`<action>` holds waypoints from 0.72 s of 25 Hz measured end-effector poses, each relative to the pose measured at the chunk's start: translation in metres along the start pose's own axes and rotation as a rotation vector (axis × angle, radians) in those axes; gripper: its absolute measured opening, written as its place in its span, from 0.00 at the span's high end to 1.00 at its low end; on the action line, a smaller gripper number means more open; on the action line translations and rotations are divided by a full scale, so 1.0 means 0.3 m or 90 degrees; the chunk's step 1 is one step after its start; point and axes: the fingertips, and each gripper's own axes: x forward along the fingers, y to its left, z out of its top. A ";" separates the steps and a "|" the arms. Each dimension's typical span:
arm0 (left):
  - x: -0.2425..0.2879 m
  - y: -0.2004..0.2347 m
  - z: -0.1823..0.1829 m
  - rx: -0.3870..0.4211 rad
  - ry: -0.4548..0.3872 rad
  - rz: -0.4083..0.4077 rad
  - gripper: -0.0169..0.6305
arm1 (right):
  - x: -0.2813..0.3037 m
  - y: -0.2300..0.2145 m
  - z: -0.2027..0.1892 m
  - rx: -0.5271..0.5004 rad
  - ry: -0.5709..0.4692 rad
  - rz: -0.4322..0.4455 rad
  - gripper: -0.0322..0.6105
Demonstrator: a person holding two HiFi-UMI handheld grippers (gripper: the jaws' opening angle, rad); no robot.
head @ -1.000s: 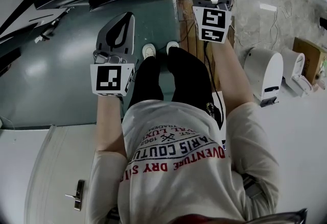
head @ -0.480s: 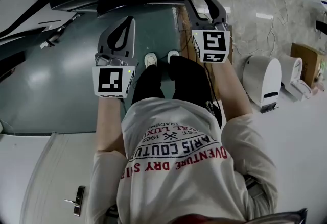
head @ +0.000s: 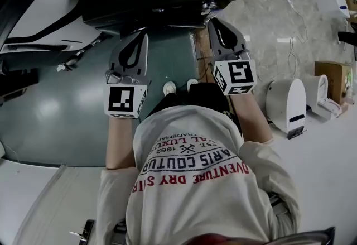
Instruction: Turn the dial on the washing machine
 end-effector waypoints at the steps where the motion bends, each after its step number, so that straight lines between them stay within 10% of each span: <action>1: -0.016 0.009 0.019 0.009 -0.003 0.003 0.95 | -0.015 0.010 0.027 -0.001 -0.010 0.006 0.88; 18: -0.212 0.018 0.172 0.044 -0.043 0.030 0.95 | -0.191 0.151 0.241 -0.023 -0.111 0.047 0.91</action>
